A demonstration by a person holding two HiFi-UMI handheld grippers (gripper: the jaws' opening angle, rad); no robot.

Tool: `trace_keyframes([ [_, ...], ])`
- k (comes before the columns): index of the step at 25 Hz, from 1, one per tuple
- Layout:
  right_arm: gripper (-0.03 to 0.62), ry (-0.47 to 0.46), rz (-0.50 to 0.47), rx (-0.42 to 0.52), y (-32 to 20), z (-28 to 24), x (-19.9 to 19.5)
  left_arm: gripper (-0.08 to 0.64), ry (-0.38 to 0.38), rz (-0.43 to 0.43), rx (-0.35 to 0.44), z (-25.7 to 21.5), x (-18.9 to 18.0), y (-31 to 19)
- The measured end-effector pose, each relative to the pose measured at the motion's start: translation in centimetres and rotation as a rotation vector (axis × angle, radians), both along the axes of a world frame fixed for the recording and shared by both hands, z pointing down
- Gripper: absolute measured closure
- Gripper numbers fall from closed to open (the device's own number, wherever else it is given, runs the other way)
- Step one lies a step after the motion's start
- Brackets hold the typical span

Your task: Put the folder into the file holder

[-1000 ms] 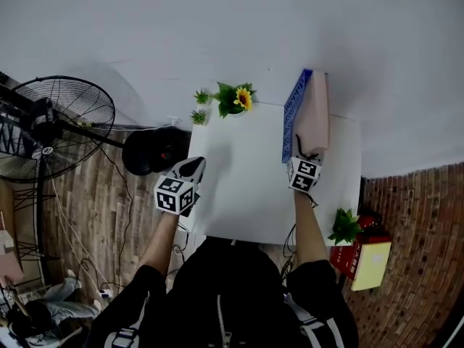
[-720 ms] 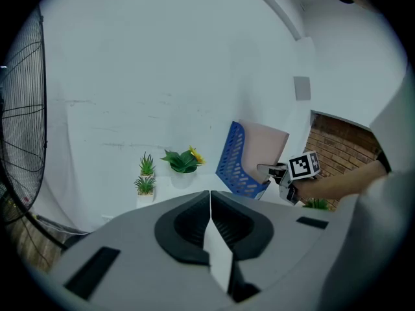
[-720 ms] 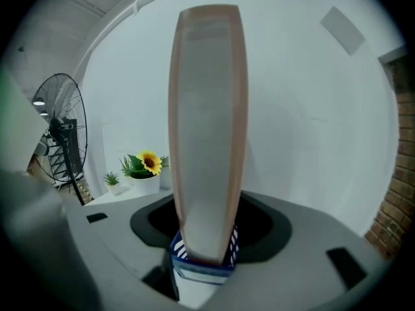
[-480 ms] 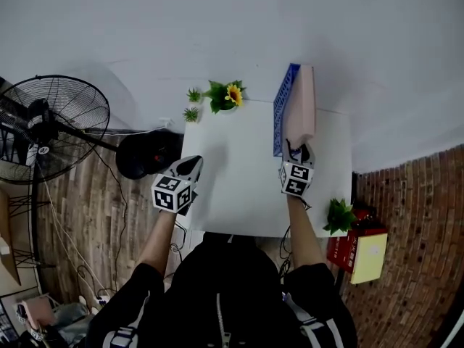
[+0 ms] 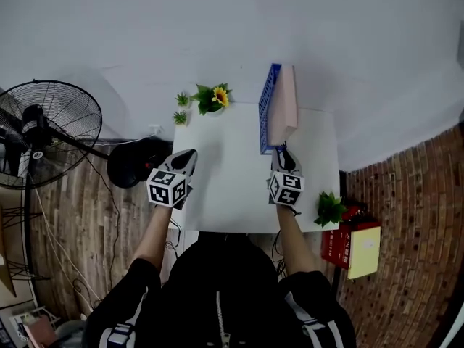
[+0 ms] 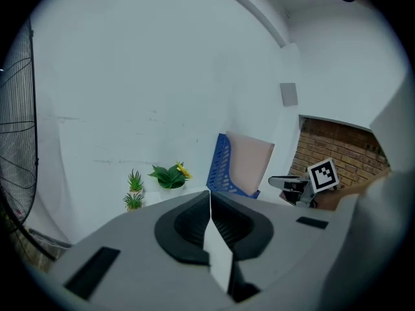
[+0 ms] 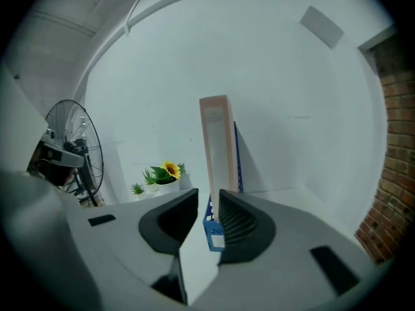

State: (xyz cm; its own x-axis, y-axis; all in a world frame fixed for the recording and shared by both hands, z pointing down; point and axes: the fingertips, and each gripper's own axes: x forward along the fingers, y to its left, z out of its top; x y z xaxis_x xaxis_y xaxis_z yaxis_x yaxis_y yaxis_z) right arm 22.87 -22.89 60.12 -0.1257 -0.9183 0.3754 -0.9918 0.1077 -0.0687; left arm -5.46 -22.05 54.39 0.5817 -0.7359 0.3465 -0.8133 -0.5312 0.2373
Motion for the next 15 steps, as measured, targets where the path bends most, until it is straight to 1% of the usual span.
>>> trace_keyframes([
  [2, 0.552, 0.001, -0.038, 0.0, 0.6, -0.7, -1.0, 0.535, 0.006, 0.0, 0.023, -0.8, 0.5, -0.2],
  [3, 0.582, 0.007, -0.056, 0.004, 0.8, -1.1, -1.5, 0.535, 0.008, 0.0, 0.035, -1.1, 0.7, -0.3],
  [8, 0.583, 0.004, -0.157, 0.043, 0.9, -4.5, -4.5, 0.535, 0.013, -0.004, 0.099, -3.1, 1.5, -0.9],
  [11, 0.583, 0.01, -0.215, 0.093, 1.0, -8.0, -6.2, 0.535, 0.025, -0.013, 0.152, -4.9, 1.8, -1.0],
  [15, 0.583, -0.028, -0.236, 0.176, 1.2, -12.1, -7.0, 0.535, 0.025, -0.03, 0.212, -6.9, 1.8, -1.2],
])
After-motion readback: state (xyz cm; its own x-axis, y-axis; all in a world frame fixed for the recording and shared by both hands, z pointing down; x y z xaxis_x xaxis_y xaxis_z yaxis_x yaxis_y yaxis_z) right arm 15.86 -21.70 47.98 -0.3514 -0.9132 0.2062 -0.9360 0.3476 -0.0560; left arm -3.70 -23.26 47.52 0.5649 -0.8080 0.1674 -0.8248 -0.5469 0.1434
